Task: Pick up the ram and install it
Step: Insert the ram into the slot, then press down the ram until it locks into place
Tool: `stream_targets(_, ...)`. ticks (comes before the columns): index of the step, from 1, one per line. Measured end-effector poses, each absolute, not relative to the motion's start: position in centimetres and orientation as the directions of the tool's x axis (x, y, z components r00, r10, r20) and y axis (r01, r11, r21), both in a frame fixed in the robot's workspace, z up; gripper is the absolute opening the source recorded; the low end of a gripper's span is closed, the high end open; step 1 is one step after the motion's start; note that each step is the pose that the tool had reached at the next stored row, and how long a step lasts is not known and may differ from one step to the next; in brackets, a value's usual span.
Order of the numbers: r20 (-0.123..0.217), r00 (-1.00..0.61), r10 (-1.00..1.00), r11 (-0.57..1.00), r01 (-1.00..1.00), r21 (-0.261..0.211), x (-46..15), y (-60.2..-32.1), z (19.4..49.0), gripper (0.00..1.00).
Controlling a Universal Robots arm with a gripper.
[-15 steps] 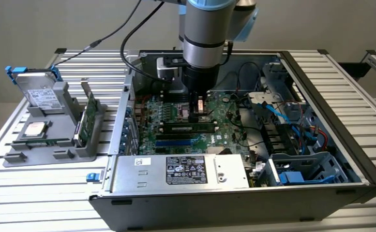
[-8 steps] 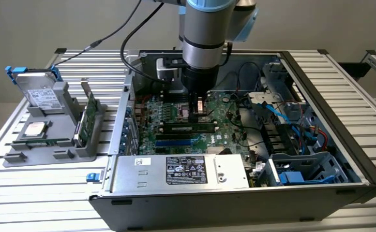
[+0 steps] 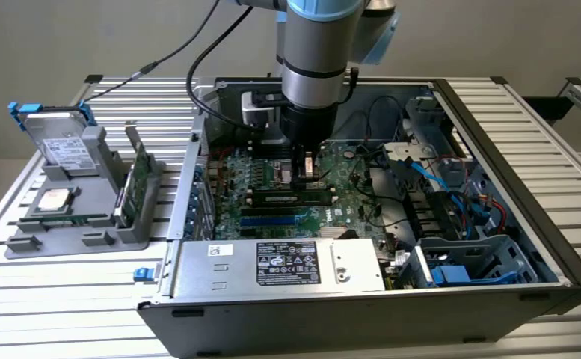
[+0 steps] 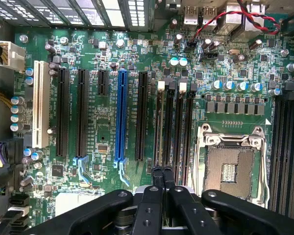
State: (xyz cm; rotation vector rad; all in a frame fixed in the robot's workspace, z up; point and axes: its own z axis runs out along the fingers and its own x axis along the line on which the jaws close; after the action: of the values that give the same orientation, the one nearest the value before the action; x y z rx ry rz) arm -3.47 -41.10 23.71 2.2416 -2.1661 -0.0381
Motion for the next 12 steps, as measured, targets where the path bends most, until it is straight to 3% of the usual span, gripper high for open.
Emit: stream_targets(12,-0.001,0.034,-0.999,-0.034,-0.999,0.034,-3.47,-41.10,23.70,0.10)
